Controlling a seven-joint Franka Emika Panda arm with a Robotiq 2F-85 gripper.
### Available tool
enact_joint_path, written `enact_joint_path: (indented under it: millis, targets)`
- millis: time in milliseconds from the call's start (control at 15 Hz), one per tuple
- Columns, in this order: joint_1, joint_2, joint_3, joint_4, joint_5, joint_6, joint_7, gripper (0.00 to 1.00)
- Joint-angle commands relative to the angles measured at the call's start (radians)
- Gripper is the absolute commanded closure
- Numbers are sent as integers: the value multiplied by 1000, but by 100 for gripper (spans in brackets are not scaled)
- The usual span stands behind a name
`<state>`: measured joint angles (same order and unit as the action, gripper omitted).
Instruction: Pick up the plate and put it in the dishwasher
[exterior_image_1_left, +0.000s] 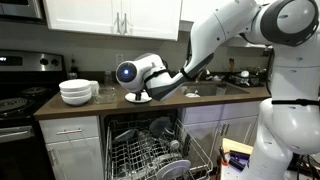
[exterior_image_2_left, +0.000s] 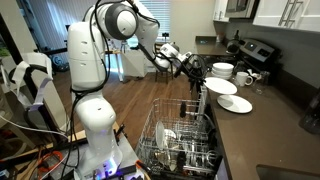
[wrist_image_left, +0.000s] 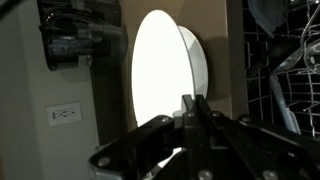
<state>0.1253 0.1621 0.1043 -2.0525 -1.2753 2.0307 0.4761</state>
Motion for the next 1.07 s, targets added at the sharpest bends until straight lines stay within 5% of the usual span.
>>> enact_joint_path:
  millis: [0,267,533,1000]
  targets:
    - [5,-72,17,-47,93,-20,-86,99]
    - [17,-127,44,-96,198,18,-159,99]
    - [53,-173,66,-128,117,-27,-130,99]
    - [58,-143,74,-123,209,9,-137,99]
